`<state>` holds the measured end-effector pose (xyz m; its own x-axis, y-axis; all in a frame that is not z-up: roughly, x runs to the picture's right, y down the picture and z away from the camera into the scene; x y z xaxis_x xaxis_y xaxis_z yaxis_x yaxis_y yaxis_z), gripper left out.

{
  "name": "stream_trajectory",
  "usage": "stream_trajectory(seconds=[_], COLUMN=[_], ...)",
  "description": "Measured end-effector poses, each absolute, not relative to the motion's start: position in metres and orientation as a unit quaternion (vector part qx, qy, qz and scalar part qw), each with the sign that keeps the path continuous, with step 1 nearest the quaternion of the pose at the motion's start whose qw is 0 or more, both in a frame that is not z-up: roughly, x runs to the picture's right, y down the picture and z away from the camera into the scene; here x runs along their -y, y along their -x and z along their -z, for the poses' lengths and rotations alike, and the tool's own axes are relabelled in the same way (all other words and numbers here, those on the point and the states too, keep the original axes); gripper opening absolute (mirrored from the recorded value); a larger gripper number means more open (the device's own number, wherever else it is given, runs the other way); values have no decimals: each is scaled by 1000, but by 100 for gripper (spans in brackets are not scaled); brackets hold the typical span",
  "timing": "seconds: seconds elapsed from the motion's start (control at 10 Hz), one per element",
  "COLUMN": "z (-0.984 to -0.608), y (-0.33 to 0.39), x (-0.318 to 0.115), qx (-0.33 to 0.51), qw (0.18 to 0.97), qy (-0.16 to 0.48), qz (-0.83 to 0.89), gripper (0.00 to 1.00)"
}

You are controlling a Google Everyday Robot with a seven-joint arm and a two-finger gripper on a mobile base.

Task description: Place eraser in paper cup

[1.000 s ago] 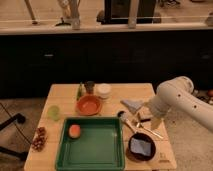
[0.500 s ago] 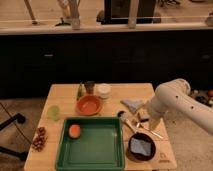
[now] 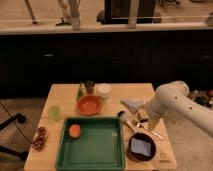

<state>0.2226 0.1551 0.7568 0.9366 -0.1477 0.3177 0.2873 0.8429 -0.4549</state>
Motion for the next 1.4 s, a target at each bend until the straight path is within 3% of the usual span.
stream_trajectory(seconds=[0.5, 1.4], z=[-802, -854], y=[-257, -289], x=[-134, -144], qx=[134, 116], qw=[958, 959], qy=[244, 259], qz=[60, -20], gripper=[80, 80])
